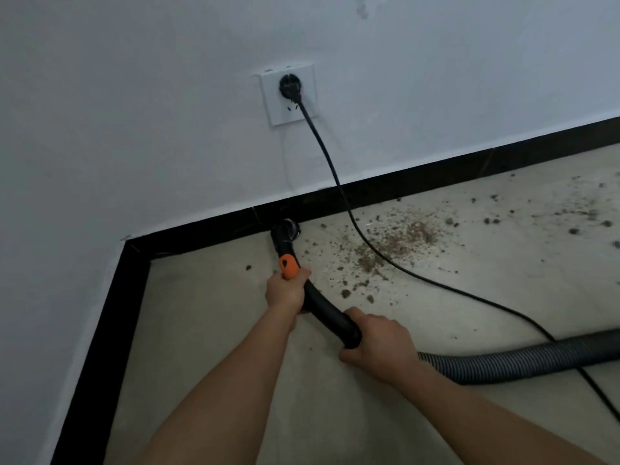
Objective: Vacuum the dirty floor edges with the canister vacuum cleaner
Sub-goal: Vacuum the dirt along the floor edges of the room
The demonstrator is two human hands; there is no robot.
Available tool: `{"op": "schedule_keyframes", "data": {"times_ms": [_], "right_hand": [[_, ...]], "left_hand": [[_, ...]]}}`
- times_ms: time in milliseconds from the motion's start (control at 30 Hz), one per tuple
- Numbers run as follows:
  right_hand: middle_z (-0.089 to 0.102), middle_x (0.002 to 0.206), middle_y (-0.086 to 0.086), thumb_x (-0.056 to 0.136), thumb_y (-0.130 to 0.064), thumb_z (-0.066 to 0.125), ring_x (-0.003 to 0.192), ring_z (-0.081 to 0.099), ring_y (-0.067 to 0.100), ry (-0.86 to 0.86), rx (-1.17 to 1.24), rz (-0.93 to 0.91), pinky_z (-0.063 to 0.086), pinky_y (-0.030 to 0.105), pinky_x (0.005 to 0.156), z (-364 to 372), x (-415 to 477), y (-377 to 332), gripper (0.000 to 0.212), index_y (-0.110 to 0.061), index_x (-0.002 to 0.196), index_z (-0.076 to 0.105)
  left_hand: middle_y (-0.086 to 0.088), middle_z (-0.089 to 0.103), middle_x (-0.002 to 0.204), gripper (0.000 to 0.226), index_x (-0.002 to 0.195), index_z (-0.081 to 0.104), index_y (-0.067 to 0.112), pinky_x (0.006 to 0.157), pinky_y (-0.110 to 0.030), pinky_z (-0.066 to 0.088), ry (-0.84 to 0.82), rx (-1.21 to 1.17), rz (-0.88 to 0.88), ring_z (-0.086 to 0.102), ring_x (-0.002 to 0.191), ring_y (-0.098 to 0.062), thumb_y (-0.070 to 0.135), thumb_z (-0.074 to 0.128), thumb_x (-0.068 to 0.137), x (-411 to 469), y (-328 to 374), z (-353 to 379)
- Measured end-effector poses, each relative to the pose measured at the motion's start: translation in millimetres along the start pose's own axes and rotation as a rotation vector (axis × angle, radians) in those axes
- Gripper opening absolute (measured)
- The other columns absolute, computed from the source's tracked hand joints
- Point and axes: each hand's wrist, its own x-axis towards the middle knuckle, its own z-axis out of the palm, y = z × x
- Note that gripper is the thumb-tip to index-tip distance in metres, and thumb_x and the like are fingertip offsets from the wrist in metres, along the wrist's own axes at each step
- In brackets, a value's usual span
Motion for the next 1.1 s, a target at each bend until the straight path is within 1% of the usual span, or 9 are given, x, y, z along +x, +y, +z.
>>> {"op": "schedule_keyframes", "data": {"times_ms": [100, 300, 433, 600, 700, 733, 833, 967, 1100], "right_hand": [[0.066, 0.099, -0.005, 0.073, -0.052, 0.064, 0.087, 0.063, 0.019, 0.012, -0.031, 0.017, 0.043, 0.028, 0.064, -14.1, -1.7, 28.0, 0.053, -0.037, 0.121, 0.047], [0.065, 0.091, -0.007, 0.071, -0.051, 0.061, 0.081, 0.062, 0.017, 0.076, -0.030, 0.069, 0.038, 0.028, 0.060, -23.3, -10.7, 75.6, 0.050, -0.039, 0.118, 0.048], [0.065, 0.092, -0.008, 0.071, -0.052, 0.060, 0.083, 0.062, 0.017, 0.102, -0.030, 0.111, 0.039, 0.029, 0.063, -31.5, -14.9, 104.1, 0.052, -0.041, 0.120, 0.047], [0.066, 0.094, -0.007, 0.071, -0.051, 0.062, 0.086, 0.063, 0.020, 0.149, -0.033, 0.162, 0.037, 0.029, 0.063, -42.5, -21.9, 133.3, 0.051, -0.041, 0.119, 0.048], [0.065, 0.090, -0.008, 0.070, -0.050, 0.061, 0.083, 0.062, 0.020, 0.177, -0.037, 0.201, 0.038, 0.028, 0.063, -49.0, -25.0, 148.4, 0.050, -0.040, 0.117, 0.049], [0.064, 0.088, -0.009, 0.070, -0.049, 0.062, 0.081, 0.062, 0.020, 0.184, -0.038, 0.214, 0.038, 0.029, 0.062, -51.4, -25.9, 152.6, 0.048, -0.040, 0.116, 0.050], [0.063, 0.084, -0.010, 0.070, -0.048, 0.064, 0.078, 0.059, 0.020, 0.200, -0.031, 0.262, 0.039, 0.030, 0.062, -58.9, -28.7, 161.4, 0.046, -0.040, 0.112, 0.050], [0.060, 0.078, -0.011, 0.067, -0.049, 0.067, 0.075, 0.059, 0.019, 0.215, 0.002, 0.303, 0.041, 0.030, 0.062, -64.8, -30.4, 163.1, 0.045, -0.039, 0.107, 0.051], [0.062, 0.079, -0.009, 0.070, -0.046, 0.065, 0.074, 0.059, 0.019, 0.203, 0.017, 0.276, 0.041, 0.030, 0.062, -62.3, -30.6, 146.0, 0.042, -0.040, 0.109, 0.050]], "left_hand": [[-0.013, 0.064, 0.101, 0.040, 0.106, 0.057, 0.005, 0.072, -0.049, 0.059, -0.027, -0.007, -0.024, 0.063, 0.090, -0.032, 0.036, 0.071, 0.085, -5.3, 3.9, 29.9], [-0.012, 0.064, 0.098, 0.042, 0.104, 0.058, 0.006, 0.072, -0.048, 0.059, -0.052, 0.042, -0.014, 0.063, 0.088, -0.031, 0.040, 0.072, 0.083, -10.5, 3.5, 86.6], [-0.011, 0.065, 0.097, 0.043, 0.101, 0.060, 0.008, 0.079, -0.049, 0.058, -0.080, 0.061, 0.022, 0.063, 0.086, -0.029, 0.043, 0.073, 0.080, -13.7, 0.5, 118.9], [-0.010, 0.065, 0.097, 0.042, 0.101, 0.059, 0.010, 0.079, -0.049, 0.058, -0.130, 0.062, 0.062, 0.064, 0.087, -0.030, 0.042, 0.074, 0.078, -20.3, 4.3, 158.3], [-0.011, 0.066, 0.097, 0.039, 0.099, 0.060, 0.008, 0.079, -0.046, 0.057, -0.182, 0.059, 0.065, 0.063, 0.086, -0.029, 0.039, 0.074, 0.079, -23.4, 7.4, 179.3], [-0.011, 0.066, 0.096, 0.037, 0.096, 0.061, 0.009, 0.079, -0.046, 0.058, -0.200, 0.062, 0.064, 0.064, 0.085, -0.029, 0.039, 0.075, 0.079, -25.2, 8.9, 185.4], [-0.011, 0.068, 0.091, 0.035, 0.086, 0.061, 0.012, 0.073, -0.051, 0.059, -0.274, 0.066, 0.063, 0.066, 0.084, -0.032, 0.042, 0.076, 0.076, -31.5, 16.7, 200.4], [-0.013, 0.066, 0.099, 0.033, 0.099, 0.060, 0.009, 0.061, -0.048, 0.060, -0.355, 0.074, 0.008, 0.065, 0.088, -0.034, 0.031, 0.075, 0.081, -36.2, 30.1, 206.3], [-0.014, 0.067, 0.101, 0.031, 0.099, 0.059, 0.009, 0.060, -0.044, 0.060, -0.372, 0.074, -0.022, 0.066, 0.090, -0.033, 0.025, 0.077, 0.080, -36.7, 34.0, 187.4]]}}
